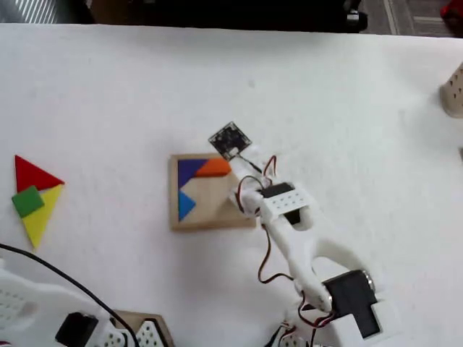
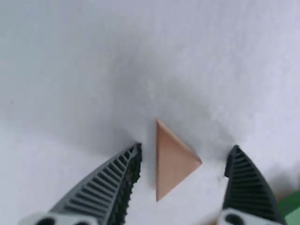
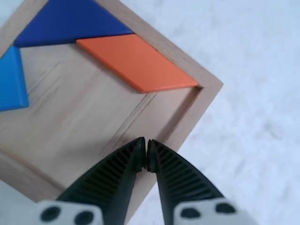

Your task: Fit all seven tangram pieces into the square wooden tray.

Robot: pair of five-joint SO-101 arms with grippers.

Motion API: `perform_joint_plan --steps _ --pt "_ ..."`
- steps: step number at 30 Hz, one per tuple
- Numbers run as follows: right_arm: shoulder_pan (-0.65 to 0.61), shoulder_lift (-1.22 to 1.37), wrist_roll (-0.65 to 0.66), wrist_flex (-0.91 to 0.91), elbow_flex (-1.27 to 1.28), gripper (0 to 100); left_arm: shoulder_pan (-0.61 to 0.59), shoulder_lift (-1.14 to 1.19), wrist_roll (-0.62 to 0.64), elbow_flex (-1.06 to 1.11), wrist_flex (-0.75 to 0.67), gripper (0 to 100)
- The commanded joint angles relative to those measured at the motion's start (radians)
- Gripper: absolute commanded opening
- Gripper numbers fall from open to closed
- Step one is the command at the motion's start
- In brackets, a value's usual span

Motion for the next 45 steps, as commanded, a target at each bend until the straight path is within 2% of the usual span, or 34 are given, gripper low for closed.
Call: perform_joint_plan --steps 1,16,23,32,38,40,45 --pt "-0.008 -0.007 0.012 -0.013 -0.034 1.8 -0.053 0.022 0.012 0.058 -0.063 25" --pt "-0.008 -0.007 0.012 -0.013 -0.034 1.8 -0.042 0.022 0.011 0.068 -0.061 24" --pt "-0.008 -0.007 0.012 -0.013 -0.034 1.8 -0.042 0.022 0.011 0.068 -0.061 12" --pt "-0.008 -0.007 0.012 -0.013 -0.034 1.8 -0.039 0.022 0.011 0.063 -0.061 14" --pt "-0.008 -0.007 0.012 -0.013 -0.034 1.8 0.008 0.012 0.011 0.055 -0.052 14" --pt "-0.008 -0.007 0.012 -0.013 -0.034 1.8 0.018 0.012 0.011 0.023 -0.021 14" --pt "-0.007 -0.007 0.012 -0.013 -0.034 1.8 0.022 0.012 0.012 -0.115 0.163 14"
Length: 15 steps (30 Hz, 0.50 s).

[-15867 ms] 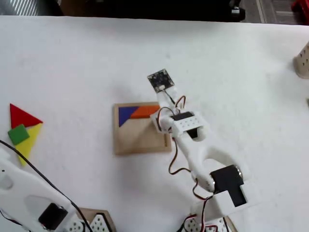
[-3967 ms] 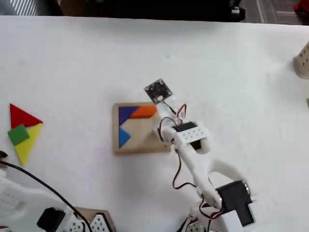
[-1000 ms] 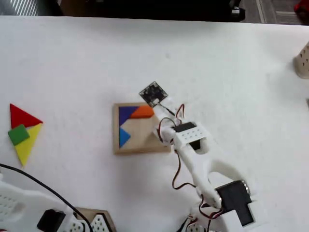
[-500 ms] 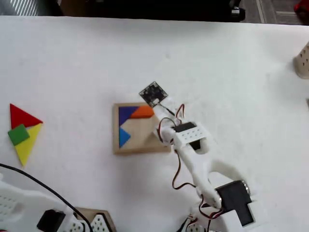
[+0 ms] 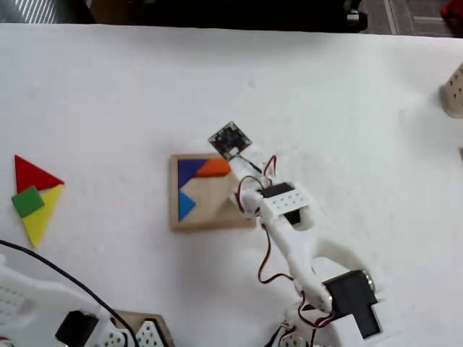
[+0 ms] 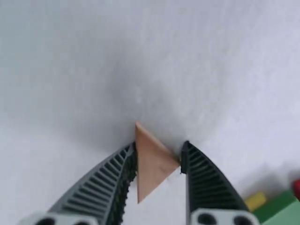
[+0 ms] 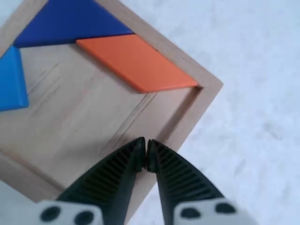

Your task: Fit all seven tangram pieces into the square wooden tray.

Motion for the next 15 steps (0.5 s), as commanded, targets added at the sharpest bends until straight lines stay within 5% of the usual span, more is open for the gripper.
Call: perform_joint_plan --steps 1,15 --pt "-0.007 -0.007 0.012 -0.013 -0.034 1.8 0.001 0.019 0.011 -0.098 0.161 14" --pt "-0.001 -0.008 0.012 -0.013 -0.034 1.8 0.030 0.018 -0.069 -0.190 0.262 14"
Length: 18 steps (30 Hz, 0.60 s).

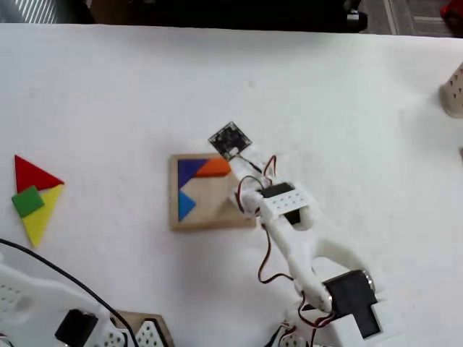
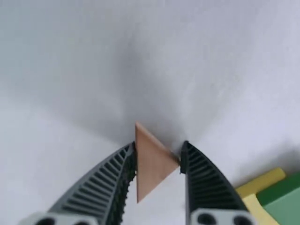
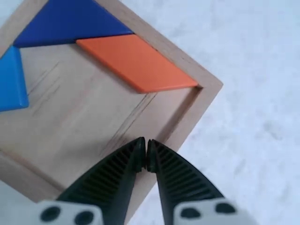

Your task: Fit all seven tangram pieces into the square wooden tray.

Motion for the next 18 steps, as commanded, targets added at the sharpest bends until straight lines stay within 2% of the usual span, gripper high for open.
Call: perform_joint_plan --steps 1,5,11,18 --pt "-0.001 -0.008 0.012 -0.013 -0.034 1.8 0.041 -0.010 -0.038 -0.049 0.020 14" --pt "0.001 -0.013 0.012 -0.012 -0.032 1.8 0.071 -0.012 -0.038 -0.086 0.095 14" --pt "0.065 -0.050 0.005 -0.010 -0.032 1.8 0.094 -0.012 -0.038 -0.259 0.264 14" --pt "0.124 -0.145 -0.114 0.016 0.005 1.7 0.189 -0.012 -0.054 -0.437 0.448 14"
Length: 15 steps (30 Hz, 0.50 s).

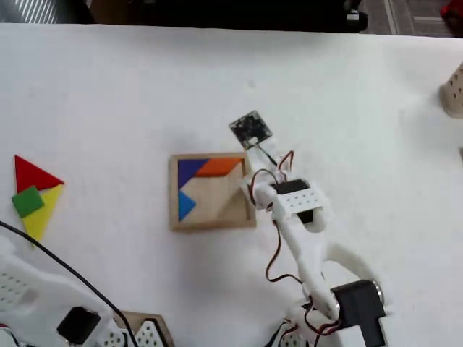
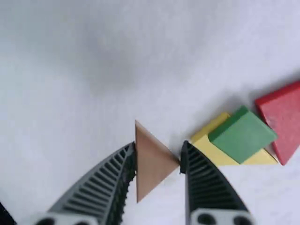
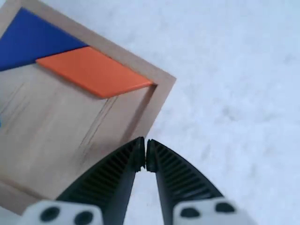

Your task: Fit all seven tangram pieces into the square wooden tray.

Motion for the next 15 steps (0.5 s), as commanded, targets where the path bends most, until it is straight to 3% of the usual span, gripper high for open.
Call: perform_joint_plan --steps 1,5,10,15 --pt "0.035 -0.067 -0.032 -0.002 0.000 1.7 0.094 -0.012 -0.041 -0.132 0.120 14" --pt "0.045 -0.070 -0.032 -0.004 0.002 1.7 0.219 -0.012 -0.064 -0.147 0.166 14" --pt "0.044 -0.070 -0.032 -0.004 0.003 1.7 0.423 -0.012 -0.164 -0.081 0.161 14" --pt "0.039 -0.070 -0.031 -0.004 0.003 1.8 0.642 -0.012 -0.170 -0.021 0.121 14"
